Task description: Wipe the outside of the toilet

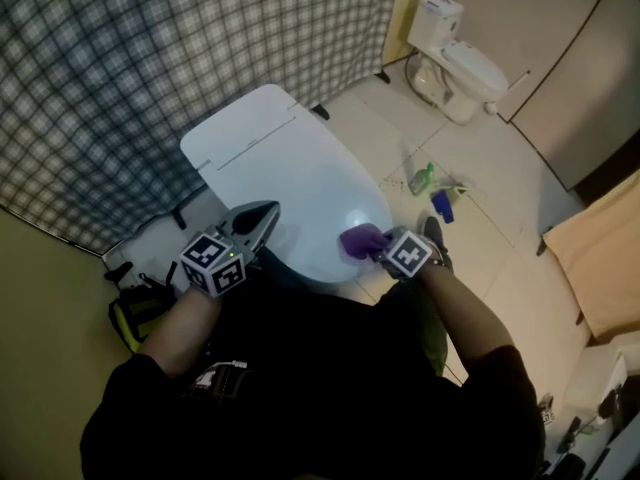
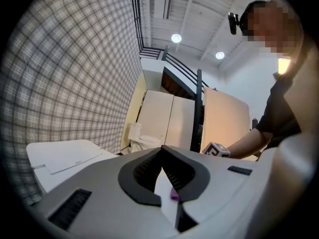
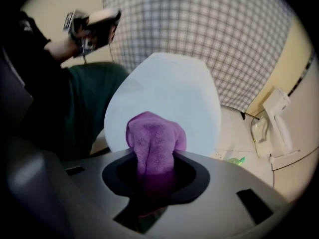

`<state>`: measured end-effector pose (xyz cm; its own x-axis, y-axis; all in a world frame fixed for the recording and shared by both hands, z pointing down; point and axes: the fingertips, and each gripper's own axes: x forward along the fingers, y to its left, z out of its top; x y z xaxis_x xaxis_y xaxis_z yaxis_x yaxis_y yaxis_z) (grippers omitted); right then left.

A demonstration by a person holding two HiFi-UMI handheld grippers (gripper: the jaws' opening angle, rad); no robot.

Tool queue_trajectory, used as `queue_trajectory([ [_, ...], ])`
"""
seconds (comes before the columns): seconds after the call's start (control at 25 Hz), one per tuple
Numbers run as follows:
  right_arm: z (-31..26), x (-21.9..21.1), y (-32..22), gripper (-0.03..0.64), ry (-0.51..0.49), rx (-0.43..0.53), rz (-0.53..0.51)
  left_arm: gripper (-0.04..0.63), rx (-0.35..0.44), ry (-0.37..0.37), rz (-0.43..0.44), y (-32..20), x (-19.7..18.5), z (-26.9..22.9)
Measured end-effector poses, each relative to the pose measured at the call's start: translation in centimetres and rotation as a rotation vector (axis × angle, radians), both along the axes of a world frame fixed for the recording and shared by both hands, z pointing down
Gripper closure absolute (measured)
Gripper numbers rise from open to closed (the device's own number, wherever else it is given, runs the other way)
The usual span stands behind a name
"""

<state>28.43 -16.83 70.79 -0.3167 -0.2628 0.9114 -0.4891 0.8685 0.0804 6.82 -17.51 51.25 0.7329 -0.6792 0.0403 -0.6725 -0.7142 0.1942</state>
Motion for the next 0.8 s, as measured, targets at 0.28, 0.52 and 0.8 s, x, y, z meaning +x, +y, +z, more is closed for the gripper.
queue_trajectory([
  [0.28,-10.8,-9.5,-18.2,0.491,-0.214,0.222,0.065,0.591,-0.088,-0.008,-0.163,-2.8,-9.3,-1.7],
  [0.52,-12.0,-19.1,-30.1,0.491,-0.208,0.276,0.071,0.591,-0.158,-0.059,-0.275,-1.3,-17.2,-1.0],
  [0.8,-9.0,-31.8,-41.5,0.490,-0.219,0.265,0.118,0.591,-0.231,-0.055,-0.353,-1.8,-28.1,2.0],
])
